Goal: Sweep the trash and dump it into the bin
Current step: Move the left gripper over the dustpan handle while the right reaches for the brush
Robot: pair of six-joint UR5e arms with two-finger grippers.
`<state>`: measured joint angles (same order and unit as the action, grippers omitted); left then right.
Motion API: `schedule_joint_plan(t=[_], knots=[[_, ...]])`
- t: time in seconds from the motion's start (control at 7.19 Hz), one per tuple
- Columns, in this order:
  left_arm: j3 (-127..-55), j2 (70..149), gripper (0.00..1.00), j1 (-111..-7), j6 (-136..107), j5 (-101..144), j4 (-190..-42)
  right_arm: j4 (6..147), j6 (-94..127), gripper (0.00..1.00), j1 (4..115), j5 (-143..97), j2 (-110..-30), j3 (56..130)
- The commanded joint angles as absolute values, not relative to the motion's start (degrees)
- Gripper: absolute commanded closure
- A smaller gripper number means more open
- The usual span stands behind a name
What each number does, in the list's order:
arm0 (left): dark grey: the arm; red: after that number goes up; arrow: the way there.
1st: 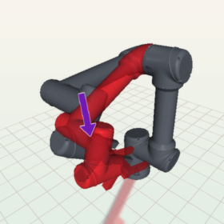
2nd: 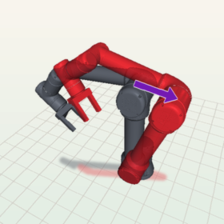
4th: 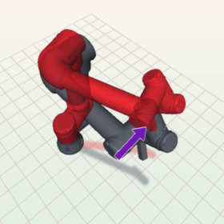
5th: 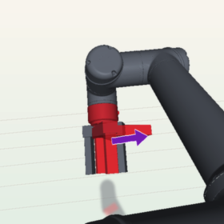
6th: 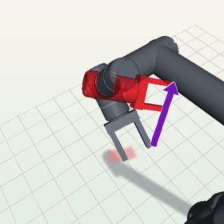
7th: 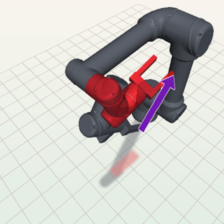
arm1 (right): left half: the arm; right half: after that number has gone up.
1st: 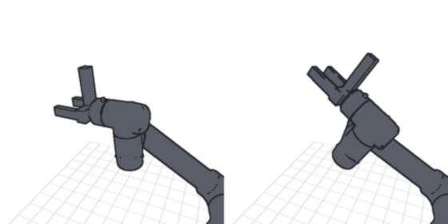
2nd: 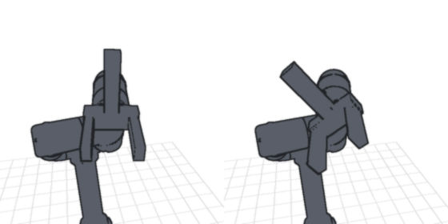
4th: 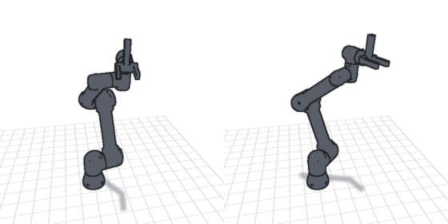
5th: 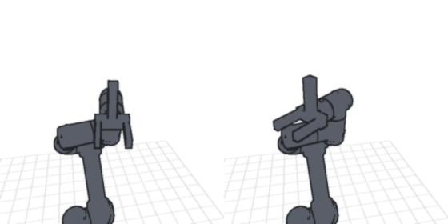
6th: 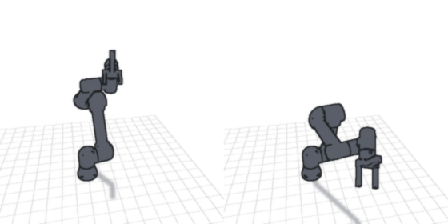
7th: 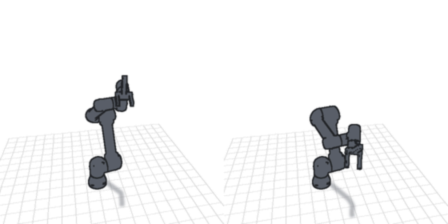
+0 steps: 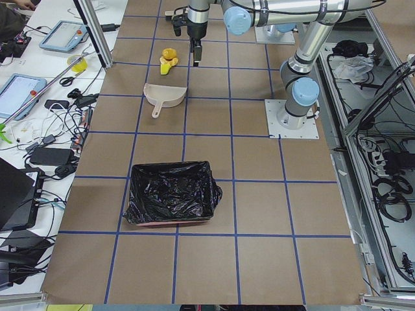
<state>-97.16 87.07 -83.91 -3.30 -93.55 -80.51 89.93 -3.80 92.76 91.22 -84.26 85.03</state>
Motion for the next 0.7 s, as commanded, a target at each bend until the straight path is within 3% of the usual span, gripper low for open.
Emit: schedule_joint_plan(t=[0.0, 0.56], knots=[[-95.7, 87.5, 0.00, -84.3, -2.1, -93.4, -82.3, 90.9, -3.7, 0.00, 92.6, 91.8, -83.5, 85.3], [-79.6, 96.7, 0.00, -85.2, 8.7, -93.3, -93.2, 94.8, -15.9, 0.00, 76.0, 93.5, -81.6, 91.3]])
